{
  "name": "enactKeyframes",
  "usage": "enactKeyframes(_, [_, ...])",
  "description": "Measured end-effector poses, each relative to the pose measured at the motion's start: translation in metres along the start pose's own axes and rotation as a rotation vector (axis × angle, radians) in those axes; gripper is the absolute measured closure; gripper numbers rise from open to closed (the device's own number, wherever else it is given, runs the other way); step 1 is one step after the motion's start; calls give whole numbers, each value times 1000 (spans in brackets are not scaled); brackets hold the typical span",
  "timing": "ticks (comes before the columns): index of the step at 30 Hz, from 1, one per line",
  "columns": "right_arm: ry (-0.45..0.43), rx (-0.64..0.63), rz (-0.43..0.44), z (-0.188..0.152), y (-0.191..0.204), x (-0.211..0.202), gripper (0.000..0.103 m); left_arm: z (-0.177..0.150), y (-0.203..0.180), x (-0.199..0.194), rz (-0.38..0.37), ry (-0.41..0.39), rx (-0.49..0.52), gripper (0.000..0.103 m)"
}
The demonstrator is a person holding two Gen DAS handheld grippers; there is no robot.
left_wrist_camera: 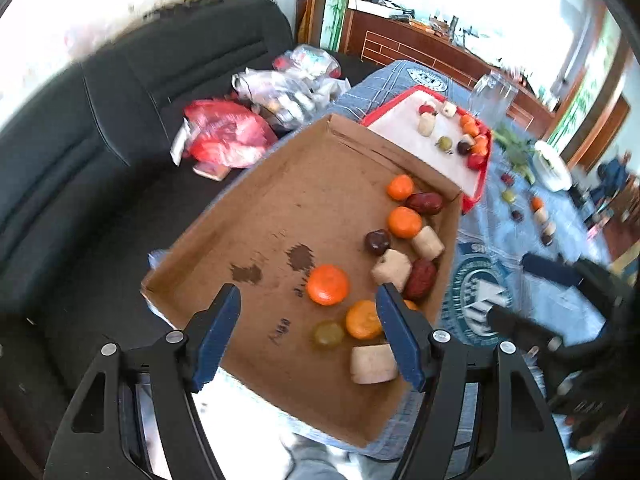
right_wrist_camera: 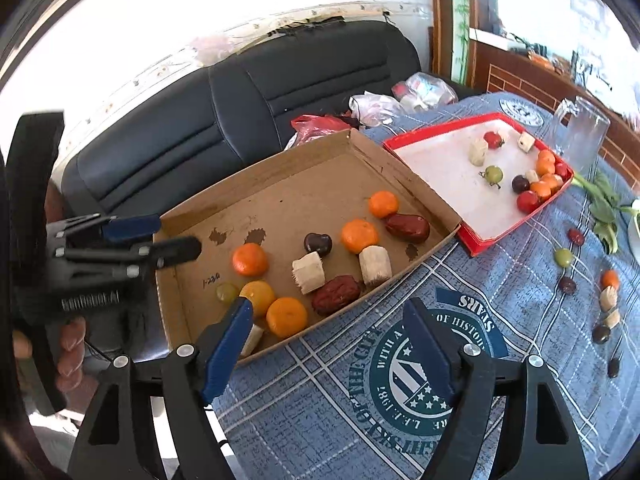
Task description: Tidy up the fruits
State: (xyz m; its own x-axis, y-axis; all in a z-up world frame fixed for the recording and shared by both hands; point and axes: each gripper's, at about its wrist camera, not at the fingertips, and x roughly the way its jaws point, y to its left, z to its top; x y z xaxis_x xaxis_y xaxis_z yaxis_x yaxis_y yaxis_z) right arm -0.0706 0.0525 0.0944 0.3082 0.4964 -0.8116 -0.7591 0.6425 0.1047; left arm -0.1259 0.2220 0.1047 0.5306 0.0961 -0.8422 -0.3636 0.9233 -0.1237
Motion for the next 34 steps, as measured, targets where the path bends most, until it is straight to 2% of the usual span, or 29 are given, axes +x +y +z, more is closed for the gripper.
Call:
enactKeyframes(4, [-3, -19, 2, -3, 5, -3, 23, -2, -8, 3, 54, 5, 61, 33])
enactKeyframes(9, [-5, -24, 15, -3, 4, -6, 14, -5, -14, 0, 69, -2, 79, 33])
enactKeyframes(14, [-2, -27, 20, -1, 6, -8, 12, -3, -19, -2, 84, -10, 90, 33])
enactKeyframes(23, [-4, -29, 12, -1, 4, -11, 12, 2, -19, 3, 82, 10, 68, 33])
enactKeyframes(27, [1, -27, 10, -2, 4, -10, 12, 2, -19, 6, 79, 23, 60, 26])
enactKeyframes(34, [7, -27, 8, -5, 5, -9, 12, 0, -22, 10, 72, 35, 71, 25])
